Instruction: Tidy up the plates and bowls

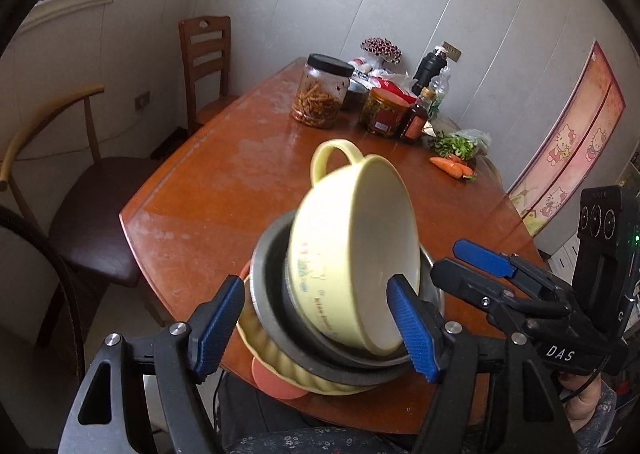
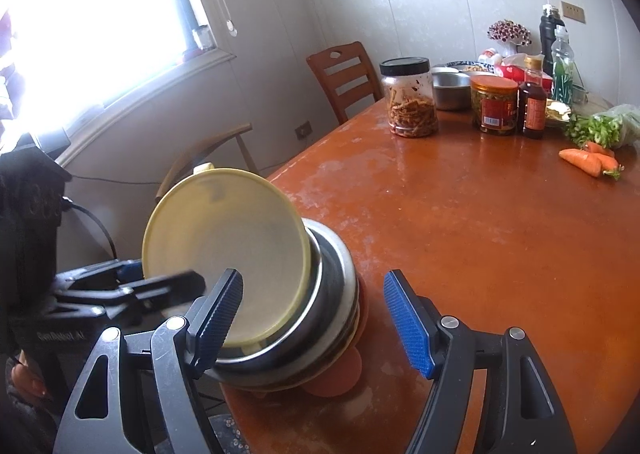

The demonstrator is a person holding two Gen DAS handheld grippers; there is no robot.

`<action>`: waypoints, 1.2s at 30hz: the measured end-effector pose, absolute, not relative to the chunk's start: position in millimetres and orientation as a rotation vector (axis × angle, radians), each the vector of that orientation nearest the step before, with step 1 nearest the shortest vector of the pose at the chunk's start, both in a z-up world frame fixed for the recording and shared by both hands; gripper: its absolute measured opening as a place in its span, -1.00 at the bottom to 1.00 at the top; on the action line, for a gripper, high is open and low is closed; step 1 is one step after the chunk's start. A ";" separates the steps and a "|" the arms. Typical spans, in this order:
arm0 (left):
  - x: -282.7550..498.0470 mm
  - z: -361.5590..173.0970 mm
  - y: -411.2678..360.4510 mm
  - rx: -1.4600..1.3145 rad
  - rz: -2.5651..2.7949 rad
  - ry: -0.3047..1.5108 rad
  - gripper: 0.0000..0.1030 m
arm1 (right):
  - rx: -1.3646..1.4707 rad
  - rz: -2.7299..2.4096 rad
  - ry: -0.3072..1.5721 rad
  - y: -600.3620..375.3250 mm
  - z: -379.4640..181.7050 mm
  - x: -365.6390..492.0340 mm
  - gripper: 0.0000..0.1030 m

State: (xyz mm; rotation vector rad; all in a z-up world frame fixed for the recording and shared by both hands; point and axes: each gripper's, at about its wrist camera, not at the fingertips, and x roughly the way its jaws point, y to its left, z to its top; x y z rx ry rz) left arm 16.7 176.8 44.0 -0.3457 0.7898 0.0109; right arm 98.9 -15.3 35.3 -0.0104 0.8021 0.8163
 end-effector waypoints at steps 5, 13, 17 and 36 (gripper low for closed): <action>5.0 53.3 174.6 -0.290 0.069 0.764 0.42 | -0.010 0.821 0.787 -19.3 41.0 91.1 0.45; -14.4 49.4 168.4 -0.256 0.141 0.764 0.42 | -0.044 0.820 0.761 -25.5 44.0 70.6 0.45; -25.4 46.0 159.0 -0.234 0.193 0.753 0.42 | -0.081 0.818 0.744 -28.7 43.4 54.9 0.45; -47.6 18.0 114.6 -0.198 0.172 0.793 0.50 | -0.126 0.722 0.699 -54.9 28.1 14.3 0.54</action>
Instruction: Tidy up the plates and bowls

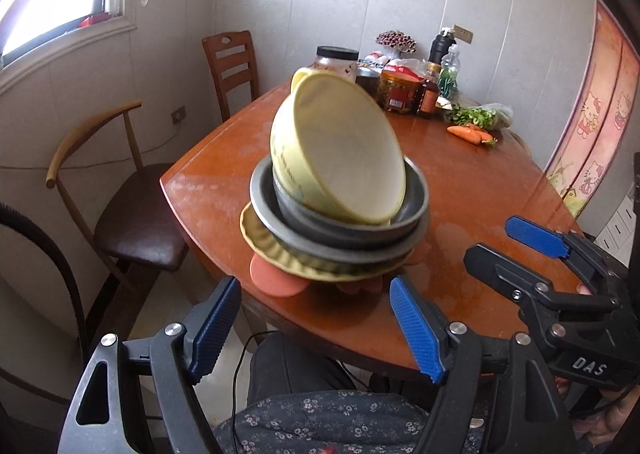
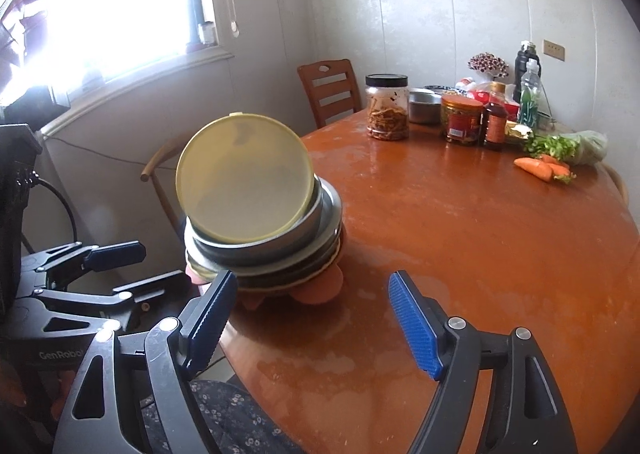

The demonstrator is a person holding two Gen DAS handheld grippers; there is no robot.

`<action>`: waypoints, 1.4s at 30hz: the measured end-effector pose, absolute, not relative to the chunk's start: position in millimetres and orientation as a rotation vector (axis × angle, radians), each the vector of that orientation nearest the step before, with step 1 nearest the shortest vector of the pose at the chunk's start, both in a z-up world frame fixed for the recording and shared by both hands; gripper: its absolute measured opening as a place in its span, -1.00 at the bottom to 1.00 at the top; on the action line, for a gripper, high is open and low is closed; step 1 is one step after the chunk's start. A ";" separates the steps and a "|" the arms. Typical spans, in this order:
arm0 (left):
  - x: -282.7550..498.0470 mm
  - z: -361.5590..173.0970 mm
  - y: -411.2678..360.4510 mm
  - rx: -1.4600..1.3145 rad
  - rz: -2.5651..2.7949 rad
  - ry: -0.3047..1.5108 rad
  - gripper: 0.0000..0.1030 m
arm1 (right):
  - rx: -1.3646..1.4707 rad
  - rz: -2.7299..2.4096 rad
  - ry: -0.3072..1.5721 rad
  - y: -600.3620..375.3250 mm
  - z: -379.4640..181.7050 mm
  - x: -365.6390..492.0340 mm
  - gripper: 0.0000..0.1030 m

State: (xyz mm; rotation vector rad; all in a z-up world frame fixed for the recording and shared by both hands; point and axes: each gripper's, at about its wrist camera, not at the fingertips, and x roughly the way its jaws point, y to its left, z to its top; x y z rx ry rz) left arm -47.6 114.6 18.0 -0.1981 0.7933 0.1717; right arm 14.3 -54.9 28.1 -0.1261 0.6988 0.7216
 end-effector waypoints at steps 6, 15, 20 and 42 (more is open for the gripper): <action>-51.3 4.7 107.5 -0.185 0.187 0.815 0.53 | -0.087 0.680 0.716 -61.8 16.1 7.5 0.56; -54.8 -4.4 103.9 -0.183 0.195 0.827 0.53 | -0.100 0.621 0.714 -65.8 8.6 -5.4 0.62; -54.3 -5.5 103.2 -0.180 0.204 0.825 0.54 | -0.100 0.618 0.715 -67.5 6.5 -7.5 0.63; -53.6 -4.2 103.1 -0.162 0.225 0.813 0.54 | -0.086 0.613 0.737 -69.4 2.0 -2.3 0.63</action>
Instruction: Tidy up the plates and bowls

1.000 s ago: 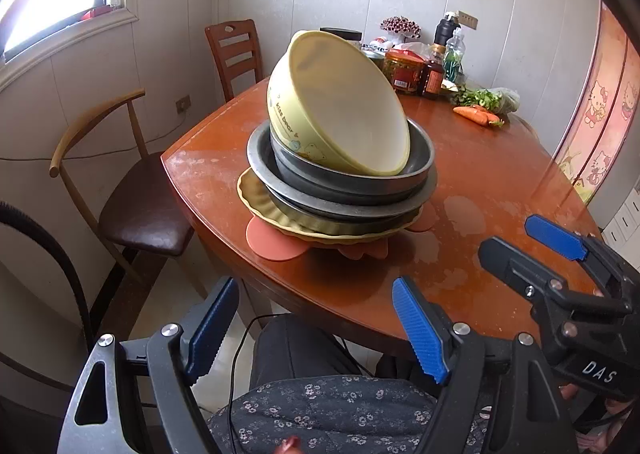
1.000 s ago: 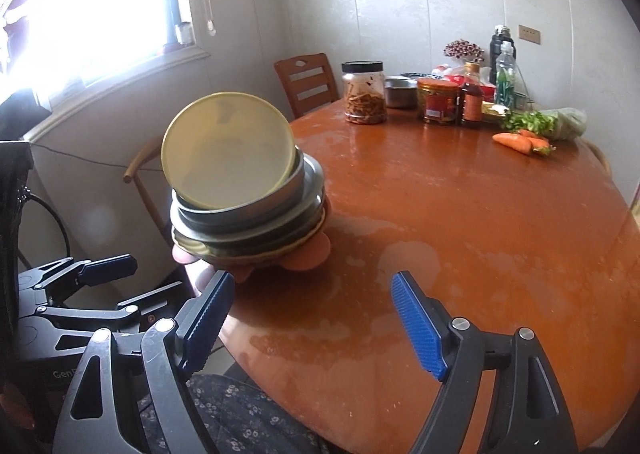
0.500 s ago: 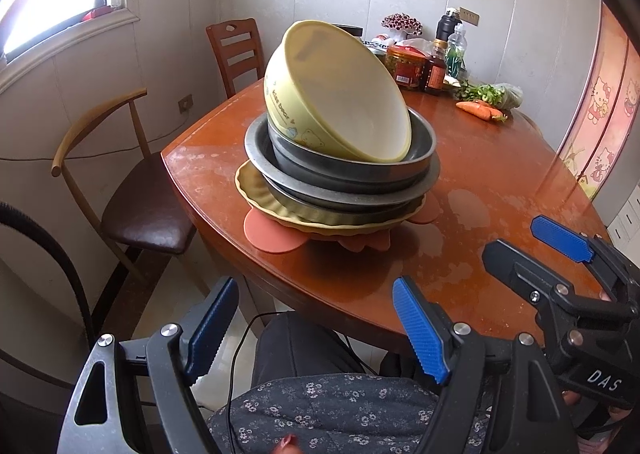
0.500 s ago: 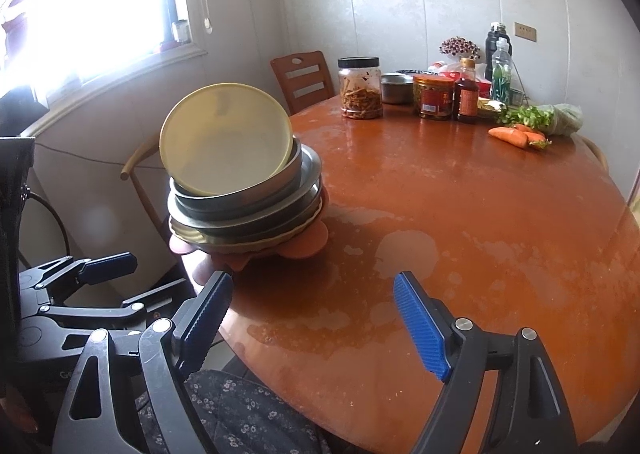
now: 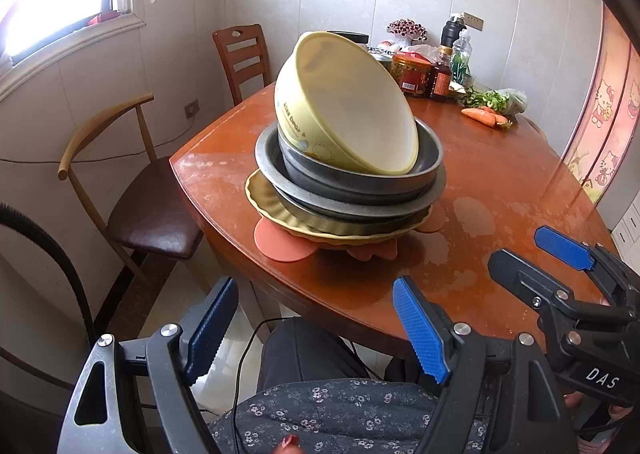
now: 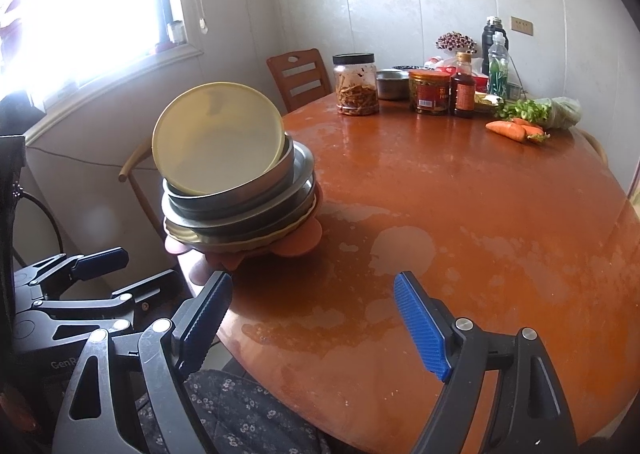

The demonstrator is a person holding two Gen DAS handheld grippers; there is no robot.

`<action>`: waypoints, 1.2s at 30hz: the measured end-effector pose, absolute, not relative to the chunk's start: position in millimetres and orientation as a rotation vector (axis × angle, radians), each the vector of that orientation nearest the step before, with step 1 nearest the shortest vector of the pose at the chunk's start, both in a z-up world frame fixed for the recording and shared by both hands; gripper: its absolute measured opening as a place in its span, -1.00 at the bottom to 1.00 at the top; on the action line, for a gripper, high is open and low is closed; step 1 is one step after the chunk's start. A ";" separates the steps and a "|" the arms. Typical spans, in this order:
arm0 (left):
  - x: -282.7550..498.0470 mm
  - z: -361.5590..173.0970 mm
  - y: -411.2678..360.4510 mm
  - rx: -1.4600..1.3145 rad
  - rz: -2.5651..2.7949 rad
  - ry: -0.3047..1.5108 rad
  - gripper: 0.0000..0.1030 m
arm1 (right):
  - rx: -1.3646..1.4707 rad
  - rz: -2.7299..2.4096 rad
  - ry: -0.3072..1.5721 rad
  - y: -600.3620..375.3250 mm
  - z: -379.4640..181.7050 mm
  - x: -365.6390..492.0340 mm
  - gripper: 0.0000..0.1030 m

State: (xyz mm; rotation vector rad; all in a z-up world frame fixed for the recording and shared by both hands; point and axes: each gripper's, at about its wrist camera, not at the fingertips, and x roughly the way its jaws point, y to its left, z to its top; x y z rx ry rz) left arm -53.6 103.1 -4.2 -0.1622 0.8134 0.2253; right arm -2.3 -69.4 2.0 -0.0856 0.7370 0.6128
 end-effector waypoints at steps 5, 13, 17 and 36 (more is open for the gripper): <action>-53.4 -3.4 103.8 -0.162 0.226 0.811 0.54 | -0.083 0.611 0.736 -70.3 1.4 -2.9 0.63; -53.6 -2.6 103.0 -0.159 0.224 0.808 0.54 | -0.075 0.605 0.739 -73.2 0.5 -2.7 0.63; -53.7 -2.2 101.7 -0.158 0.223 0.811 0.54 | -0.071 0.603 0.743 -75.1 -0.6 -2.4 0.63; -55.0 -0.3 99.2 -0.159 0.221 0.804 0.54 | -0.068 0.594 0.745 -78.4 0.3 -3.3 0.64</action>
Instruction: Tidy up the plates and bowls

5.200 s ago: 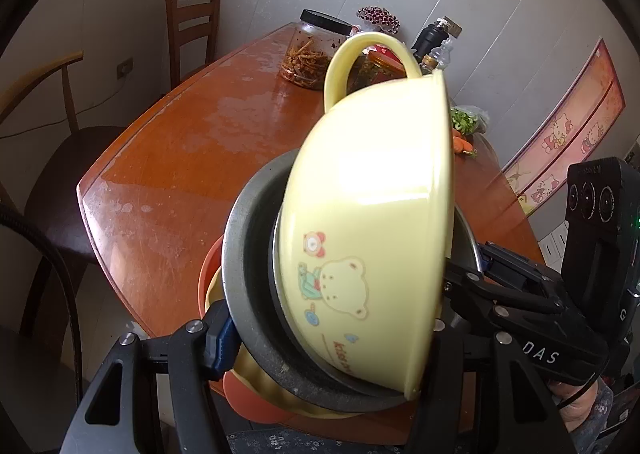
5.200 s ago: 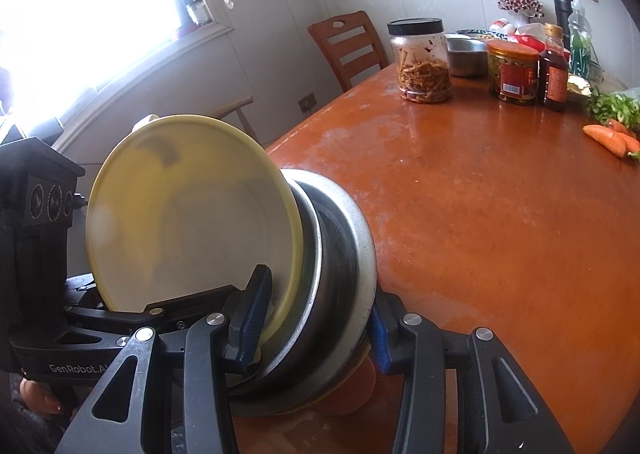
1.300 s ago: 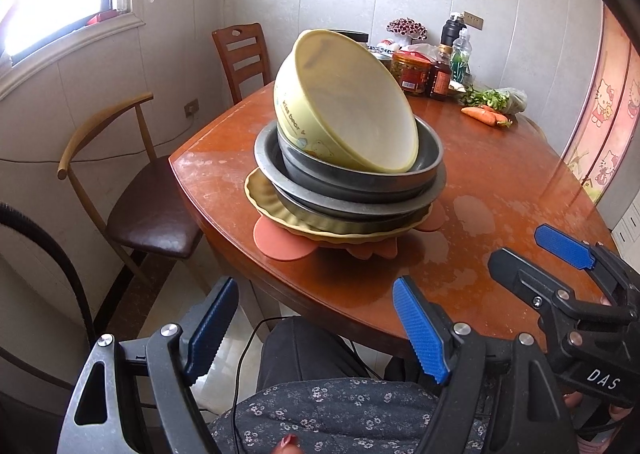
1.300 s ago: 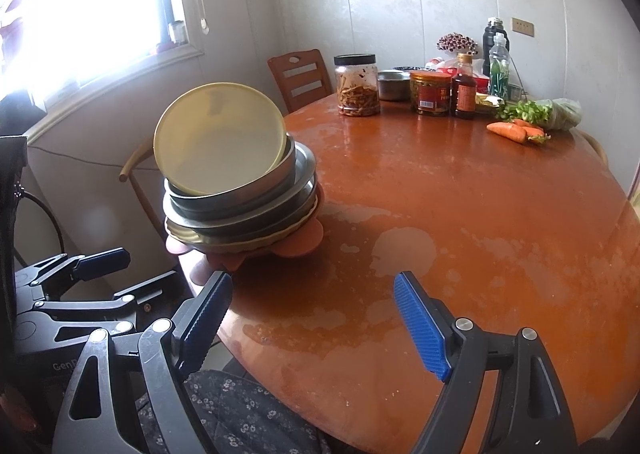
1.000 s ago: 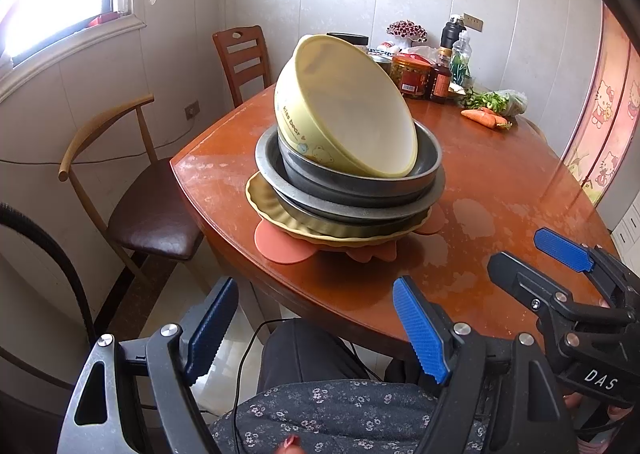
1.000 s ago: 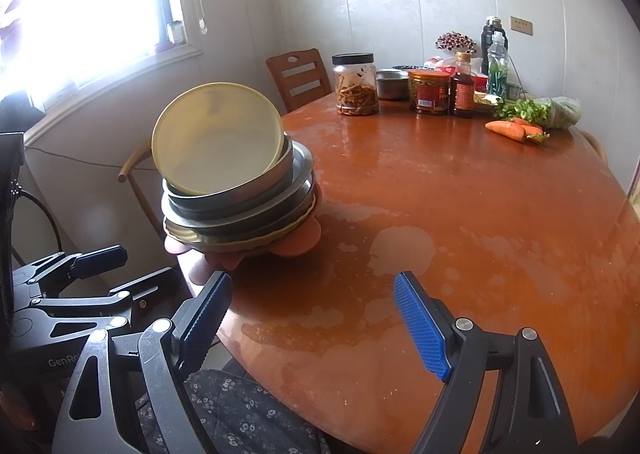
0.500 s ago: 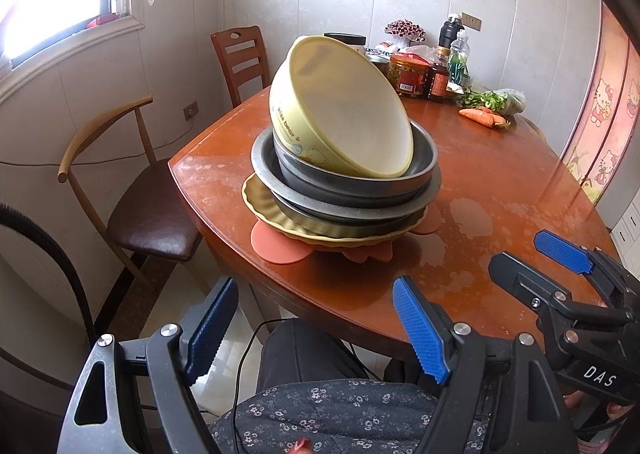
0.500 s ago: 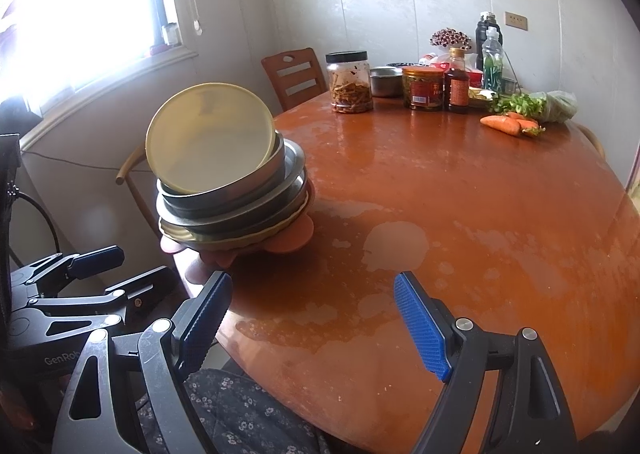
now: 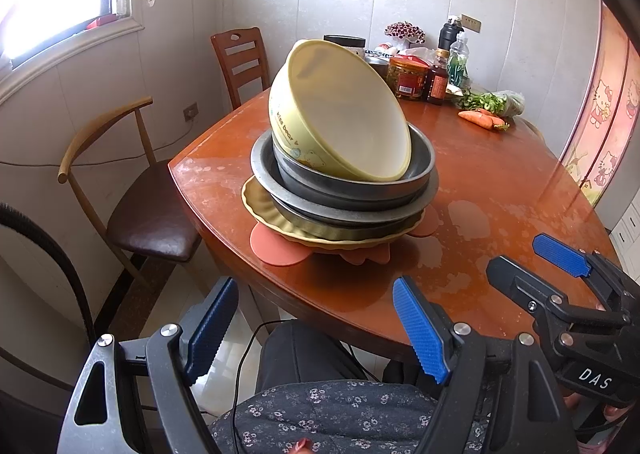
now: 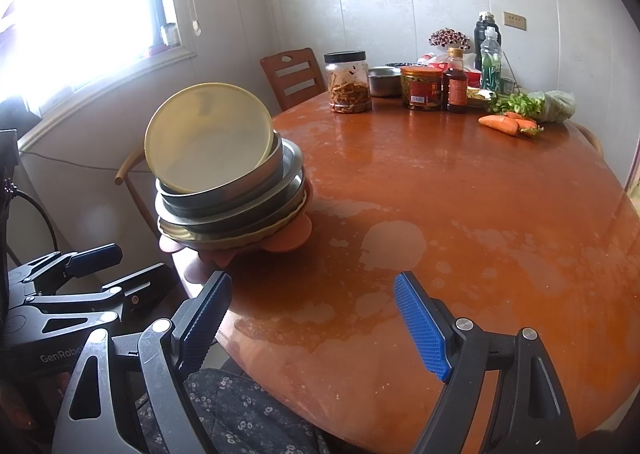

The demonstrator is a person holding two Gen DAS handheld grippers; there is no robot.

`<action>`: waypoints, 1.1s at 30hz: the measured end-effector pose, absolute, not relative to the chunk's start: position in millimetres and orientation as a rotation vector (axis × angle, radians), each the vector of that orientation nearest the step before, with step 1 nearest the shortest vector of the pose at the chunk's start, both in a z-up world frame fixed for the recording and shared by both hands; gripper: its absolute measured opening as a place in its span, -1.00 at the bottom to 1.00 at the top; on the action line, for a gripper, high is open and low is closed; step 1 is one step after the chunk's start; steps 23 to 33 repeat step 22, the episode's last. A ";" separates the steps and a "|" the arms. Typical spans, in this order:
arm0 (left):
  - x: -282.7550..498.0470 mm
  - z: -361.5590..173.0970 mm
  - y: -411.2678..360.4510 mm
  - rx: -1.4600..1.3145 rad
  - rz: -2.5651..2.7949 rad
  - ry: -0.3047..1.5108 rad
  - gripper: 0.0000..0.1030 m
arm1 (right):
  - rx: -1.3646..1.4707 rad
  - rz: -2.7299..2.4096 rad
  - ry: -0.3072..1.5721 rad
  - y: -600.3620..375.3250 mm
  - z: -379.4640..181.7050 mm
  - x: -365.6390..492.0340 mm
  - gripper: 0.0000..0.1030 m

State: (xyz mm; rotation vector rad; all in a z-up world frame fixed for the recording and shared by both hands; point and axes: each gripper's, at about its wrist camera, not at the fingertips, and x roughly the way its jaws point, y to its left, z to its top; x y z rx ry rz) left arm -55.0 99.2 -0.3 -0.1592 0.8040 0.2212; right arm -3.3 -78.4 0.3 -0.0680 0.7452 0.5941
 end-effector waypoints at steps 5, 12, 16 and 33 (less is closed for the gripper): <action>-54.0 0.0 99.4 -0.159 0.220 0.811 0.54 | -0.068 0.594 0.745 -78.3 0.3 -3.1 0.64; -52.3 -1.4 99.6 -0.153 0.222 0.816 0.54 | -0.067 0.591 0.749 -78.9 -0.5 -2.3 0.64; -52.4 -2.4 99.7 -0.154 0.222 0.819 0.54 | -0.062 0.590 0.749 -79.9 -0.6 -2.0 0.64; -53.2 3.6 101.6 -0.149 0.227 0.782 0.54 | -0.057 0.583 0.747 -81.4 -1.0 -1.3 0.64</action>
